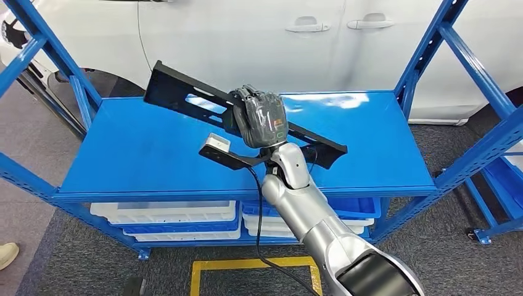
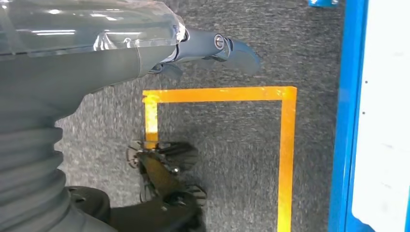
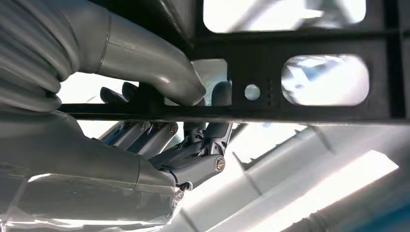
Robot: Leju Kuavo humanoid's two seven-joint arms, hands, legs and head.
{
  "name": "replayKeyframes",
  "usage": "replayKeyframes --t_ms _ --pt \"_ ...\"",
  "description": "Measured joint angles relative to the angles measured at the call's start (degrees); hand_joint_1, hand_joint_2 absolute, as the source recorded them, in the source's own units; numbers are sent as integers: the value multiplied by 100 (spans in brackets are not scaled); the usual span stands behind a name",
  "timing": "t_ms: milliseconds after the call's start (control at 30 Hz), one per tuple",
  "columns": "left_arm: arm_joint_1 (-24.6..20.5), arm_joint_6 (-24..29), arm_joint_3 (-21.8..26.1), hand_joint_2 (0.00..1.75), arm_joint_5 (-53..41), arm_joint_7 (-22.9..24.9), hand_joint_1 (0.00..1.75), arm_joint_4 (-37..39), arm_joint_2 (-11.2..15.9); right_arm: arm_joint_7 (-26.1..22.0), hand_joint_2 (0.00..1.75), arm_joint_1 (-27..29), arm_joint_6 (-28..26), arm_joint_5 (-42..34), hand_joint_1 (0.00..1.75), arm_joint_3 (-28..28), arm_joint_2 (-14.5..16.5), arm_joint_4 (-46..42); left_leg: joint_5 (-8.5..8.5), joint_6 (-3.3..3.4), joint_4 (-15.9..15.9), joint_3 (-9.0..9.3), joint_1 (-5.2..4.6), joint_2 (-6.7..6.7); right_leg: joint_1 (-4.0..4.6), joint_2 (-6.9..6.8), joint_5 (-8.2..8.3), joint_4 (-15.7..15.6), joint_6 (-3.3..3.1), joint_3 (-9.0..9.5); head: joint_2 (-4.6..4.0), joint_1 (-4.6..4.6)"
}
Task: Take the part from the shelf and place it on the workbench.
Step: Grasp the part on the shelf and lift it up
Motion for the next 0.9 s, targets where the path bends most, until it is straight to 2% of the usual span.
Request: replayKeyframes --t_ms 33,67,100,133,167,200,233,267,367,400,467,500,533,567,600,667,733,767,867,900 --pt "6 4 20 175 15 -1 0 0 2 -400 175 107 18 -443 175 -68 13 -202 -198 -27 458 -222 8 5 -2 -5 -3 -14 -31 20 0 -1" --pt "14 11 50 175 34 -1 0 0 5 -874 175 266 84 -1164 175 -134 19 -564 -316 -48 814 -402 16 11 -1 -9 -15 -19 -57 41 0 -1" --pt "24 21 89 175 56 -1 0 0 9 -1358 175 451 198 -2045 175 -190 14 -1029 -302 -52 965 -493 20 11 11 -8 -37 -4 -62 50 0 -1" --pt "36 32 136 175 78 -1 0 0 17 -1819 175 664 380 -3055 175 -238 -9 -1638 -179 -45 898 -482 23 12 20 -7 -66 19 -60 60 0 -1" --pt "44 42 171 175 89 -4 0 0 24 -1911 175 794 611 -3760 175 -216 -53 -2196 15 -20 475 -281 17 11 25 -6 -93 39 -44 66 0 -1" --pt "54 51 203 175 97 -12 0 0 30 -1934 175 887 867 -4318 175 -185 -106 -2699 132 8 135 -118 3 9 30 -2 -113 58 -24 64 0 -1" --pt "68 61 238 175 111 -22 0 0 36 -1950 175 985 1197 -4887 175 -145 -170 -3194 185 36 -88 -10 -11 7 35 2 -125 69 1 60 0 -1" --pt "84 73 275 175 131 -40 0 0 38 -1974 175 1088 1562 -5439 175 -99 -232 -3619 162 63 -160 28 -28 5 40 6 -130 69 29 56 0 -1" --pt "150 114 405 175 230 -135 0 0 37 -2023 175 1468 2892 -7141 175 75 -404 -4601 176 151 -220 60 -14 8 37 7 -175 78 125 66 0 -1" --pt "171 127 448 175 261 -180 0 0 37 -2020 175 1618 3367 -7656 175 167 -454 -4823 186 184 -247 78 1 11 36 5 -267 199 158 21 0 -1" --pt "219 156 533 175 288 -265 0 0 38 -2059 175 1987 4080 -8360 175 425 -533 -5127 189 227 -275 101 15 15 14 3 -610 811 210 -258 0 -1" --pt "246 175 566 175 285 -291 0 0 39 -2102 175 2190 4273 -8550 175 584 -571 -5247 183 242 -273 103 15 17 1 3 -790 1222 228 -460 0 -1" --pt "275 197 591 175 272 -305 0 0 39 -2140 175 2370 4315 -8631 175 732 -603 -5346 176 246 -269 104 14 16 -15 3 -893 1546 243 -628 0 -1" --pt "299 214 606 175 249 -309 0 0 40 -2153 175 2505 4282 -8675 175 852 -636 -5445 168 247 -263 105 14 15 -30 2 -884 1681 255 -708 0 -1" --pt "316 228 613 175 222 -303 0 0 40 -2142 175 2595 4226 -8716 175 955 -670 -5564 158 241 -252 108 15 11 -46 1 -769 1588 263 -677 0 -1" --pt "323 243 617 175 159 -270 0 0 40 -2072 175 2667 4112 -8792 175 1080 -721 -5839 129 212 -218 116 19 3 -70 -9 -382 864 260 -334 0 0" --pt "310 252 617 175 109 -229 0 0 43 -1994 175 2682 4060 -8858 175 1158 -761 -6086 91 156 -178 118 -1 -4 -62 -11 -165 248 219 -37 0 -1" --pt "302 255 617 175 92 -214 0 0 45 -1966 175 2692 4051 -8885 175 1190 -779 -6175 79 123 -171 120 -9 -4 -51 -4 -152 140 187 13 0 -1" --pt "271 254 616 175 48 -185 0 0 49 -1914 175 2723 4022 -8934 175 1258 -827 -6333 47 21 -160 136 7 5 -38 13 -137 104 75 31 1 -1" --pt "262 251 615 175 25 -178 0 0 46 -1908 175 2730 4016 -8938 175 1280 -845 -6366 -36 -4 -57 101 16 10 -44 7 -123 86 39 43 1 -1"
